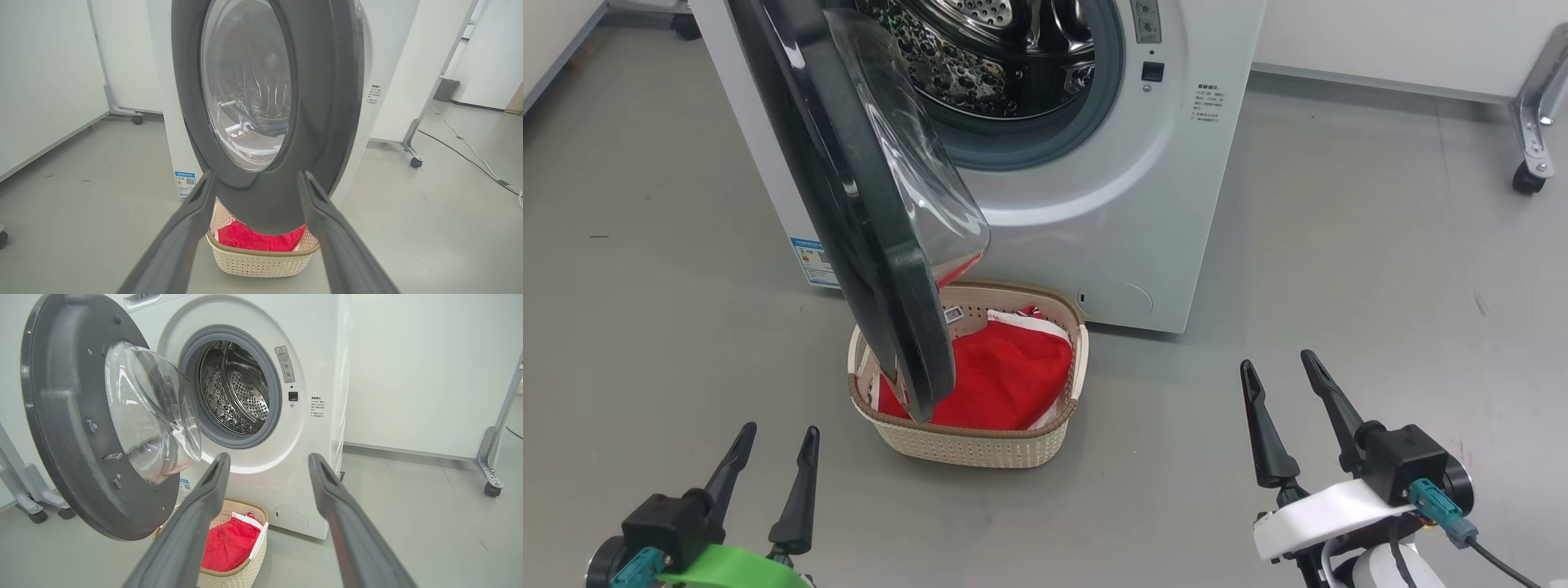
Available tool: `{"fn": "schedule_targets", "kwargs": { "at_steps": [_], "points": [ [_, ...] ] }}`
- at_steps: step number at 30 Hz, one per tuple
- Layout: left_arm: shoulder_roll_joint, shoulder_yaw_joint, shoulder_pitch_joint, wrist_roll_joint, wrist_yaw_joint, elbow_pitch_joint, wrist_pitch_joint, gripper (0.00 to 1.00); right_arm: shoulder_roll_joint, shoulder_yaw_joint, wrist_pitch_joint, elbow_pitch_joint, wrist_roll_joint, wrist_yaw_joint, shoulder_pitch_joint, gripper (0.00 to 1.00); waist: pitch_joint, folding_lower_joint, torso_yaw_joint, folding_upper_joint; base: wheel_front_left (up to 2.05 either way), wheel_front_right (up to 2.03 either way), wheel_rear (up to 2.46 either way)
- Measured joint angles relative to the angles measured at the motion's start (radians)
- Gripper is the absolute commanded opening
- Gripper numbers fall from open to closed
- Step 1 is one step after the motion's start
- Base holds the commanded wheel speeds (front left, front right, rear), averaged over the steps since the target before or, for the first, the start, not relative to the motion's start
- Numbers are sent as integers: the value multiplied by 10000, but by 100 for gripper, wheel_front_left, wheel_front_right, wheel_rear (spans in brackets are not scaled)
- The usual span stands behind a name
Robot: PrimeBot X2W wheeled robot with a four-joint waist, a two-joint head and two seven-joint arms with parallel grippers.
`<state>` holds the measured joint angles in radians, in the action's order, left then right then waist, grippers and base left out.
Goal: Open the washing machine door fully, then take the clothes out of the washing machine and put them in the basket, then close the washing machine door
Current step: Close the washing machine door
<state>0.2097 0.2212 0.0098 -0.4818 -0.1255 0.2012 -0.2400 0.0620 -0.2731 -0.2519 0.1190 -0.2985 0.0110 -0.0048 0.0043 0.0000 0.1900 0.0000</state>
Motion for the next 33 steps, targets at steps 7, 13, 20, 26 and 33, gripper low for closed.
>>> {"fn": "schedule_targets", "kwargs": {
  "at_steps": [7, 13, 20, 26, 33],
  "points": [
    [0, 0, 0, 17, 0, 61, -4, 100, -4, 31, 0, -4, 0, 0, 101, 100, 5, 0, 40, 0, 0, 0, 0],
    [0, -4, -1, 27, 0, 84, -6, 100, -8, 33, 0, -25, 0, 0, 105, 100, 22, 0, 46, 0, 0, 0, 0],
    [0, 0, -2, 81, 0, 92, -79, 100, -12, 40, -2, -123, 0, -46, 137, 0, 53, 0, 43, 0, 0, 0, 0],
    [-12, 104, -22, 82, 0, 71, -79, 100, -12, 10, -2, -334, 27, -115, 136, 0, 113, 0, 97, 0, 0, 0, 0],
    [-42, 209, -145, 81, 0, 35, -81, 100, -4, -1062, -2, -462, 523, -777, -29, 0, 324, 1, 344, 0, 0, 0, 0]
  ]
}}
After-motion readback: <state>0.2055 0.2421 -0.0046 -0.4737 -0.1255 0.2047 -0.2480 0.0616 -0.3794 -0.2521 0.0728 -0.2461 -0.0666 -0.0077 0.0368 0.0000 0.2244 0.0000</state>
